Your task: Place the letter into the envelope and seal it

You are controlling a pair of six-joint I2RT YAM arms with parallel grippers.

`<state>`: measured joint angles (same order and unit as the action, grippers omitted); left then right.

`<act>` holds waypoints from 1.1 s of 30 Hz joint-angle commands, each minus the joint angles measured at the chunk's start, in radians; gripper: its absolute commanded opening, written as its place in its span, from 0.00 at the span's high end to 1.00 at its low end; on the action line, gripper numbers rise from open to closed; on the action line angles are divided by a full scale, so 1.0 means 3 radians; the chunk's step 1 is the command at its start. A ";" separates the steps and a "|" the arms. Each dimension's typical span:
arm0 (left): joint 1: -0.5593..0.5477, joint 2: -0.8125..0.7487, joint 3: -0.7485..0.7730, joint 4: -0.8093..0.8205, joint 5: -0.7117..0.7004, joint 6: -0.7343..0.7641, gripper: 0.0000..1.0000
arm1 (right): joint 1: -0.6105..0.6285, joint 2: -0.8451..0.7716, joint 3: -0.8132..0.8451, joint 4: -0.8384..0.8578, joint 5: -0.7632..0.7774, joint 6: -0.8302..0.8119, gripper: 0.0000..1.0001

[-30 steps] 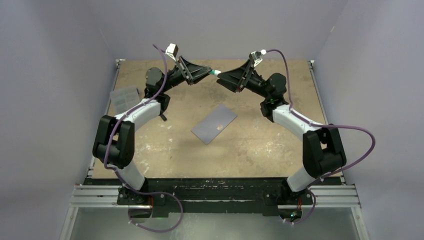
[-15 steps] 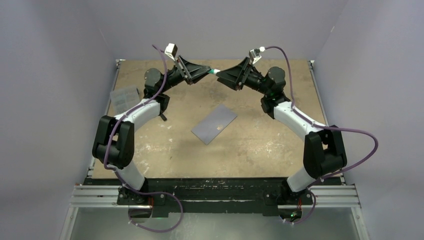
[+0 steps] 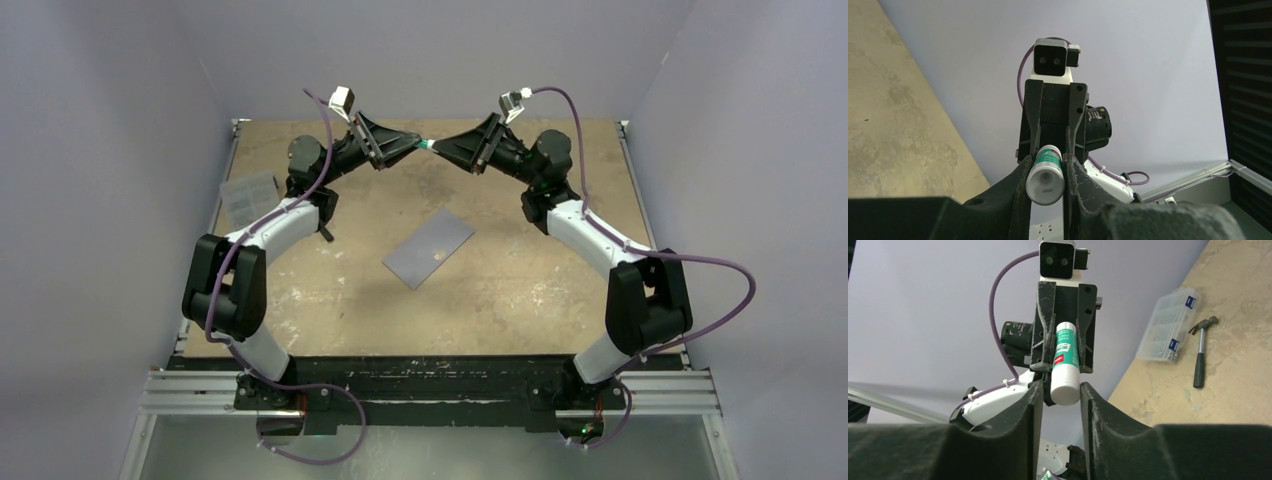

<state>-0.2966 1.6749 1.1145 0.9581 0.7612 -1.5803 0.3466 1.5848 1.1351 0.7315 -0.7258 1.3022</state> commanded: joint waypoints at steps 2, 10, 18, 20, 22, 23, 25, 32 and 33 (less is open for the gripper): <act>-0.0003 -0.0158 -0.0013 0.0079 0.0047 0.0071 1.00 | -0.0002 0.0040 0.0167 0.0163 -0.0010 0.0005 0.74; -0.0184 -0.0157 0.0075 -0.0013 0.0040 0.0115 1.00 | 0.0067 0.0115 0.0252 0.0128 -0.0002 0.0030 1.00; -0.0660 -0.0008 0.0258 -0.0208 0.0221 0.0269 1.00 | 0.0203 0.0299 0.0330 0.0557 0.0098 0.0303 1.00; -0.0673 -0.0016 0.0338 -0.0491 0.0249 0.0546 1.00 | 0.0252 0.0363 0.0392 0.0562 0.0090 0.0318 1.00; -0.0711 0.0001 0.0418 -0.0686 0.0292 0.0701 1.00 | 0.0286 0.0428 0.0450 0.0549 0.0073 0.0329 1.00; -0.0744 0.0016 0.0442 -0.0718 0.0308 0.0722 1.00 | 0.0302 0.0455 0.0483 0.0498 0.0057 0.0315 1.00; -0.0775 0.0045 0.0463 -0.0762 0.0326 0.0751 1.00 | 0.0347 0.0492 0.0533 0.0313 0.0079 0.0219 1.00; -0.0478 -0.0165 0.0600 -0.1768 -0.0058 0.1492 1.00 | 0.0229 0.0264 0.0418 -0.0681 0.0352 -0.0284 1.00; -0.0410 -0.0221 0.0581 -0.1952 -0.0161 0.1619 1.00 | 0.0176 0.0214 0.0384 -0.0766 0.0408 -0.0341 0.92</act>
<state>-0.3500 1.6691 1.2495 0.6460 0.5728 -1.3102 0.3340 1.6989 1.2434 0.7136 -0.6266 1.3247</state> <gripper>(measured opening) 0.213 0.181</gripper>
